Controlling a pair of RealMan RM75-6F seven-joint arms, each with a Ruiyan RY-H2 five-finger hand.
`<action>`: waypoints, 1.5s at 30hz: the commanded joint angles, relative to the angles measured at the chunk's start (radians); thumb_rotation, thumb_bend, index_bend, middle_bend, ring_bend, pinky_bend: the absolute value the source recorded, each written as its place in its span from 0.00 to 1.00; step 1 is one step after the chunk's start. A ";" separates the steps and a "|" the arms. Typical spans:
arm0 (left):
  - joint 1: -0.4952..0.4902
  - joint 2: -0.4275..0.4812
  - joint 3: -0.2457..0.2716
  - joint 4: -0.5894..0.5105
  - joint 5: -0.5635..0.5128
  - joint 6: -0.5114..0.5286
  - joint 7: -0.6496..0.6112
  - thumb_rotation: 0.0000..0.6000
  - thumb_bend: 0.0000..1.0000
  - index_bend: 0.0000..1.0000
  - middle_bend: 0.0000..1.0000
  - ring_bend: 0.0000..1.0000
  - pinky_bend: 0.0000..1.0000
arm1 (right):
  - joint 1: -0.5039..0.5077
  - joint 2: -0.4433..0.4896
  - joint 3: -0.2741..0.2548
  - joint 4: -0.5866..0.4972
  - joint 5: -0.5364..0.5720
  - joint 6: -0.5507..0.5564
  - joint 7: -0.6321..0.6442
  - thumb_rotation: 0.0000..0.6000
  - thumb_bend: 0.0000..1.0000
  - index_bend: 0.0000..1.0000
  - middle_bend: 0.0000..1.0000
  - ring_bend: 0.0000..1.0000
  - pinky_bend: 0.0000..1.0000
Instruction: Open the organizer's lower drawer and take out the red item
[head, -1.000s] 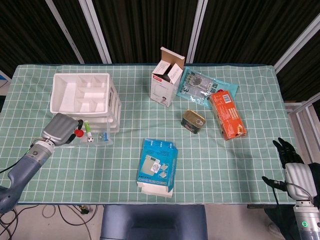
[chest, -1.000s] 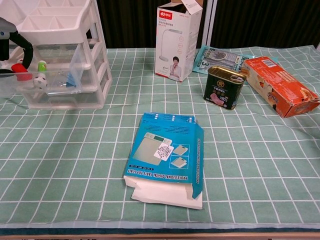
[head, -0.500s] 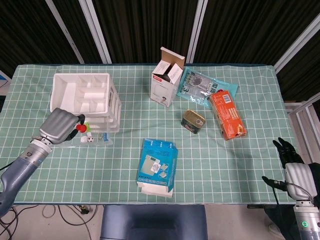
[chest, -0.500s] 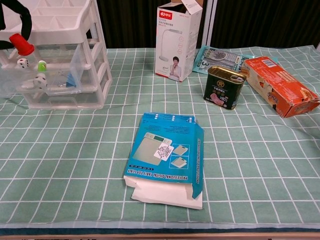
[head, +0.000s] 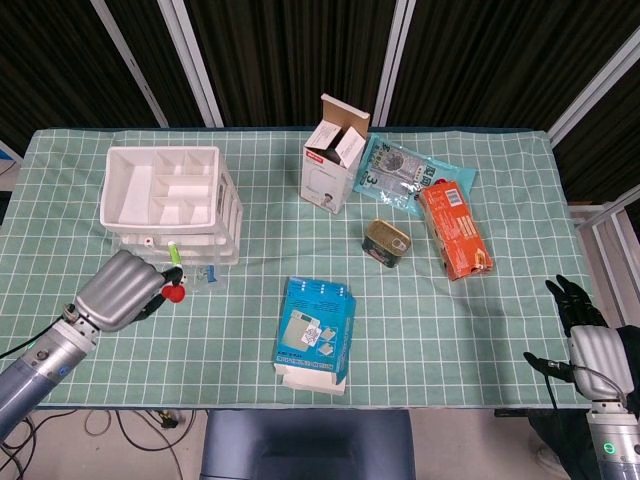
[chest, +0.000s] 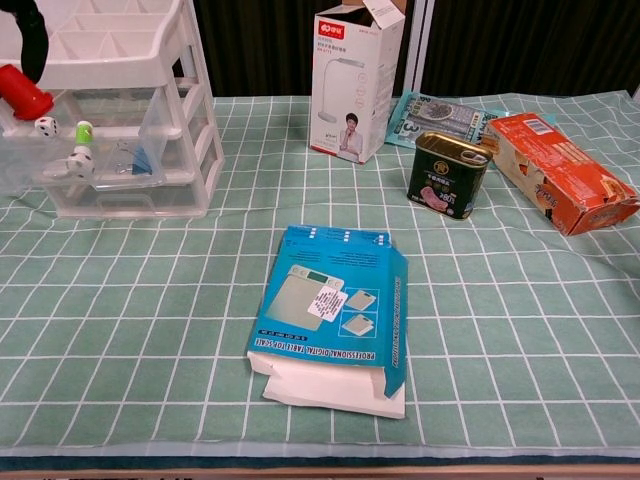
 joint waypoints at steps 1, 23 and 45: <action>0.036 0.020 0.053 -0.040 0.078 0.000 0.004 1.00 0.39 0.53 1.00 1.00 1.00 | 0.000 0.000 0.000 -0.001 0.000 0.000 0.000 1.00 0.08 0.00 0.00 0.00 0.22; 0.036 -0.293 0.070 0.173 -0.112 -0.159 0.295 1.00 0.39 0.51 1.00 1.00 1.00 | 0.000 0.002 0.003 -0.001 0.005 -0.001 0.006 1.00 0.08 0.00 0.00 0.00 0.22; 0.014 -0.353 0.084 0.169 -0.276 -0.137 0.485 1.00 0.32 0.40 1.00 1.00 1.00 | -0.001 0.003 0.002 0.000 0.000 0.002 0.013 1.00 0.08 0.00 0.00 0.00 0.22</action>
